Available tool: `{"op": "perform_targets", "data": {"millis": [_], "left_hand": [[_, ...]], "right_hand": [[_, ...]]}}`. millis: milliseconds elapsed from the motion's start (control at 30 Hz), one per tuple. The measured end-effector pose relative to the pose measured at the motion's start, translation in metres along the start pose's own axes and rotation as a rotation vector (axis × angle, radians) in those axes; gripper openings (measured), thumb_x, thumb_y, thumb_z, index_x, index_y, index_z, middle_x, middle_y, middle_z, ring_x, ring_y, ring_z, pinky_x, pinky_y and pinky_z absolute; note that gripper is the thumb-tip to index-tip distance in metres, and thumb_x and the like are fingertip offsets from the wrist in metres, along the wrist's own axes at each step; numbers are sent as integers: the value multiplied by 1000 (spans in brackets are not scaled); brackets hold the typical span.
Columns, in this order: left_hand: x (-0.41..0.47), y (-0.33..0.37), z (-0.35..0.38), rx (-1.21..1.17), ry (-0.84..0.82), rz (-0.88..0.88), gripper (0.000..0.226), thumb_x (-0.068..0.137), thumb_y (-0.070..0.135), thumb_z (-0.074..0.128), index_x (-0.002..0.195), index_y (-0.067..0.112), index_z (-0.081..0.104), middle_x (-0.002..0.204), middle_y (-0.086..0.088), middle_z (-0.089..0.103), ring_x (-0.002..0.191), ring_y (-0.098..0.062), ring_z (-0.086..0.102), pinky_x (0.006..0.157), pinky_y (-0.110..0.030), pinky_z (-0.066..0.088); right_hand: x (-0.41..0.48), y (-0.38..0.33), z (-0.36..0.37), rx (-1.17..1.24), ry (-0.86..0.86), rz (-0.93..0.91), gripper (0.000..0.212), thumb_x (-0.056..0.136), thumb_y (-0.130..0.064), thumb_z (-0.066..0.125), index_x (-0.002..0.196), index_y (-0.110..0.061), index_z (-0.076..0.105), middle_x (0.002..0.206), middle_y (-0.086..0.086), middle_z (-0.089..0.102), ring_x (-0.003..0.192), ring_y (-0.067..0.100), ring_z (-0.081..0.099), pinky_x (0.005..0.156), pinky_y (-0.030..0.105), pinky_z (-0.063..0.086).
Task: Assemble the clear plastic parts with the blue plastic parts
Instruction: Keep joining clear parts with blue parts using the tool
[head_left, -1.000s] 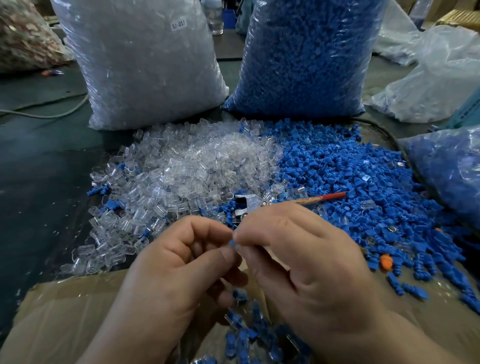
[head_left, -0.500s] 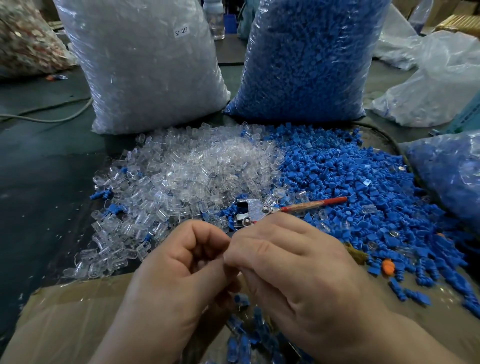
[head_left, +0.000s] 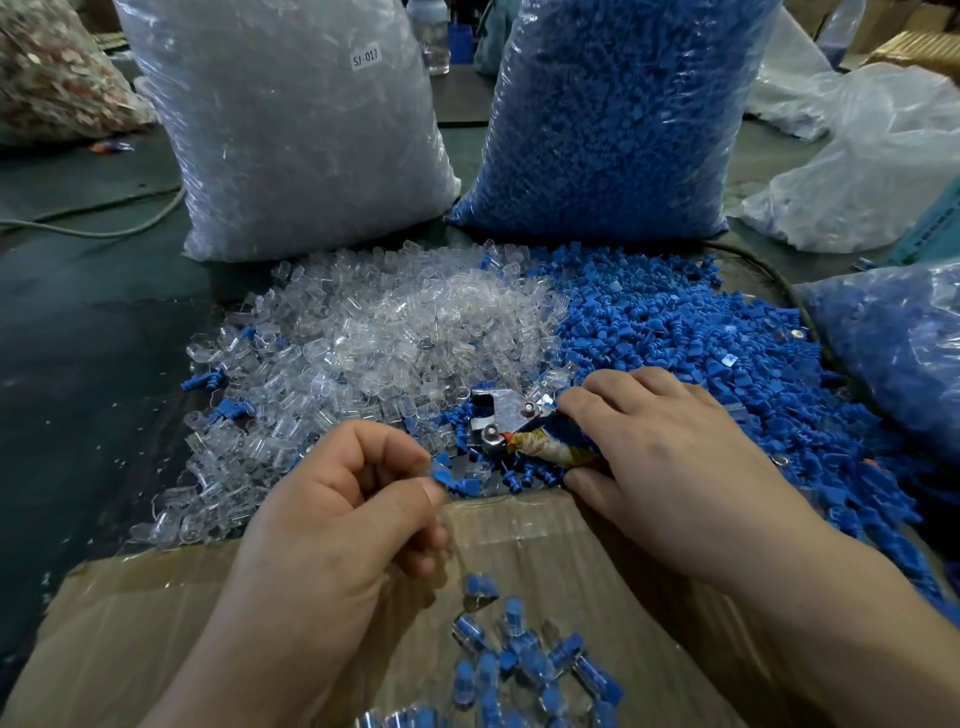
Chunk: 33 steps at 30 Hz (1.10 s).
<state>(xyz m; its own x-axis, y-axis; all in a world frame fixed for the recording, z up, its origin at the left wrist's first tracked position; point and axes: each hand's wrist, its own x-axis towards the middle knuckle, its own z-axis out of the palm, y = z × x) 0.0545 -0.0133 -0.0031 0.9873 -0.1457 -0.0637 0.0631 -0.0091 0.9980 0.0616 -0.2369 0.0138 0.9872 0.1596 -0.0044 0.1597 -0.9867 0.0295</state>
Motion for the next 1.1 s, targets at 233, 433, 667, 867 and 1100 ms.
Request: {"op": "perform_targets", "data": {"millis": [233, 433, 667, 867, 1100], "left_hand": [[3, -4, -1, -25, 12, -15, 28, 83, 0, 67, 71, 25, 70, 62, -8, 66, 54, -20, 64, 46, -22, 52], [4, -8, -2, -71, 35, 4, 11, 65, 24, 70, 74, 29, 71, 65, -8, 68, 56, -20, 65, 45, -23, 51], [6, -15, -8, -30, 78, 53, 14, 68, 30, 70, 82, 32, 70, 63, -6, 66, 51, -16, 60, 46, -24, 50], [5, -14, -8, 13, 62, 126, 13, 71, 27, 68, 84, 29, 70, 69, -6, 67, 55, -13, 62, 44, -21, 49], [1, -8, -3, 24, 58, 188, 13, 69, 28, 66, 81, 31, 68, 64, -3, 64, 51, -13, 59, 43, -20, 48]], "right_hand": [[3, 2, 1, -13, -40, 13, 60, 84, -64, 38, 137, -37, 33, 131, -11, 46, 115, 21, 44, 100, 42, 35], [3, 0, -3, 16, 20, 12, 50, 86, -59, 31, 129, -35, 42, 116, -10, 55, 101, 18, 45, 94, 41, 35], [-11, -3, -15, 277, 274, -42, 50, 89, -61, 33, 125, -28, 45, 96, -12, 49, 83, 8, 43, 62, 18, 33], [-21, -10, -12, 174, 206, -229, 52, 86, -60, 37, 121, -26, 57, 101, -11, 60, 89, 12, 57, 73, 23, 44], [-23, -8, -12, 231, 212, -237, 55, 86, -61, 39, 125, -26, 54, 108, -12, 58, 96, 13, 55, 78, 28, 49]]}}
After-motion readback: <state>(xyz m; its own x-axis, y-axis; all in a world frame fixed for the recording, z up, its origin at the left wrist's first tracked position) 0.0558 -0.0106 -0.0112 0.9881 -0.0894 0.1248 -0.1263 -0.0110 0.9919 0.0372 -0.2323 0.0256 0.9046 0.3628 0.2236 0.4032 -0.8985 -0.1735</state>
